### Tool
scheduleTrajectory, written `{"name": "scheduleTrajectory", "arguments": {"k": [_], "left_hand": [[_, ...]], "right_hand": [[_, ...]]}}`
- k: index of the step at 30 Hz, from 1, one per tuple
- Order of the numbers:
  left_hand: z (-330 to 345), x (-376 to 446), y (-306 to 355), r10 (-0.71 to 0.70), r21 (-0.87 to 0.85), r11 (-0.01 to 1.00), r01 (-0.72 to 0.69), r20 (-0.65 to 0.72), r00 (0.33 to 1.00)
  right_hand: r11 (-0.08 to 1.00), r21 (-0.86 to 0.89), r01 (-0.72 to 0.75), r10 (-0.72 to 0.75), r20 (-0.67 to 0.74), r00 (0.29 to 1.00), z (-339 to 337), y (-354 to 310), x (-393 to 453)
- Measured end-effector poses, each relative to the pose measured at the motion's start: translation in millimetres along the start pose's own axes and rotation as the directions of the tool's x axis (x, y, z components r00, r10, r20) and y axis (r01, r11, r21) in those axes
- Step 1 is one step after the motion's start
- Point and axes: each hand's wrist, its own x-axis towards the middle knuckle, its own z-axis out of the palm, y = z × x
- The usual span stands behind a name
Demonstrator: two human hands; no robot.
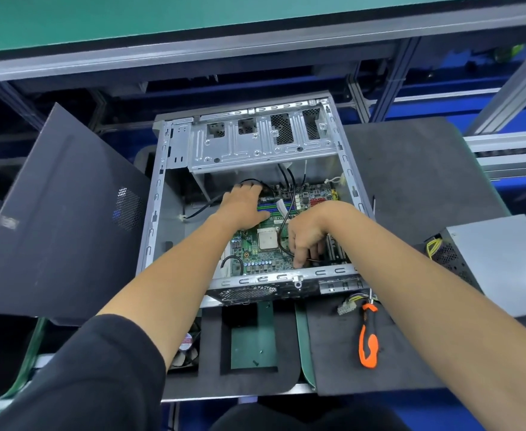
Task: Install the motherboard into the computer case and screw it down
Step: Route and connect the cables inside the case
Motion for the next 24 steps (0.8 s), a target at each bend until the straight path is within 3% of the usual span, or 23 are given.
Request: {"name": "scheduleTrajectory", "arguments": {"k": [5, 11, 14, 19, 24], "left_hand": [[-1.9, 0.3, 1.0, 0.020, -0.083, 0.996, -0.025, -0.058, 0.998], [-0.3, -1.6, 2.5, 0.060, -0.047, 0.997, -0.062, -0.042, 0.997], [-2.3, -0.1, 3.2, 0.035, -0.081, 0.996, -0.036, -0.020, 0.999], [-0.7, -2.1, 4.4, 0.055, -0.076, 0.995, -0.059, -0.056, 0.997], [-0.3, -1.7, 7.4, 0.094, -0.118, 0.987, -0.106, -0.097, 0.991]], "right_hand": [[0.999, 0.024, -0.046, 0.046, 0.024, 0.999, -1.7, -0.4, -1.1], [0.994, 0.024, -0.103, 0.100, 0.090, 0.991, -2.7, -1.8, -1.6], [0.997, 0.011, -0.074, 0.073, 0.092, 0.993, -2.9, -2.6, 0.8], [0.999, -0.041, 0.005, -0.008, -0.076, 0.997, -4.3, -4.7, 5.4], [0.993, -0.109, 0.034, -0.034, -0.003, 0.999, -0.1, -8.1, 6.9]]}}
